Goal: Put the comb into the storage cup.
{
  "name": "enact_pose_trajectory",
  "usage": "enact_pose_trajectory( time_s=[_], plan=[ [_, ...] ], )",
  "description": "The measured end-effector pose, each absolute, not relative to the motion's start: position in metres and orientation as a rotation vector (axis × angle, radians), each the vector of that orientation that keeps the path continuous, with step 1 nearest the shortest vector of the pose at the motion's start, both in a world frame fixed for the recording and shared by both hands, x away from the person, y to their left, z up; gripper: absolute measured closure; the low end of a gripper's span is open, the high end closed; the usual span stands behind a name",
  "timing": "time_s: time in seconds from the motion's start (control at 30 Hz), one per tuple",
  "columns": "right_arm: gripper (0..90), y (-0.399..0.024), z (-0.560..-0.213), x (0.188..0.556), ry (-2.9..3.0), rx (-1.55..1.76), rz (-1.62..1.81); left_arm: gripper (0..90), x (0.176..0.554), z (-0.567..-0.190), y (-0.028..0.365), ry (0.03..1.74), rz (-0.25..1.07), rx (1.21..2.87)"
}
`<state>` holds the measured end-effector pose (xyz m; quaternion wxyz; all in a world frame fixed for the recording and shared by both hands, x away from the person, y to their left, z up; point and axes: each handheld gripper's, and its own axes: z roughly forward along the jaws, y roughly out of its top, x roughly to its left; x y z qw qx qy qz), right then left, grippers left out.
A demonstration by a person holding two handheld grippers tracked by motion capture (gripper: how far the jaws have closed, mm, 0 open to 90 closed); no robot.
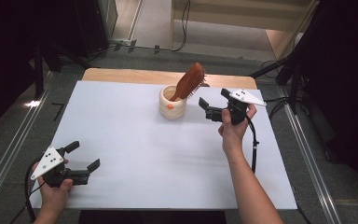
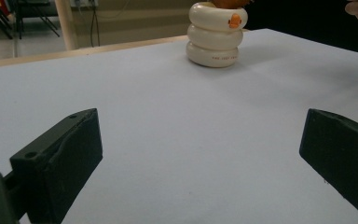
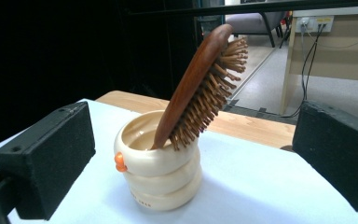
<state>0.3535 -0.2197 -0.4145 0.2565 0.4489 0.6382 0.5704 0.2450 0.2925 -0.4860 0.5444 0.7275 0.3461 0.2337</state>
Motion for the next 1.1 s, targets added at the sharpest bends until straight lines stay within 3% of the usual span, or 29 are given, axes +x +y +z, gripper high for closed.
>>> enact_pose_trajectory(
  time_s=[1.1],
  plan=[
    [0.0,-0.255,-0.434,0.302,1.708,1.197,1.506,0.0,0.244,-0.486,0.292,0.821,0.561,1.724]
  ],
)
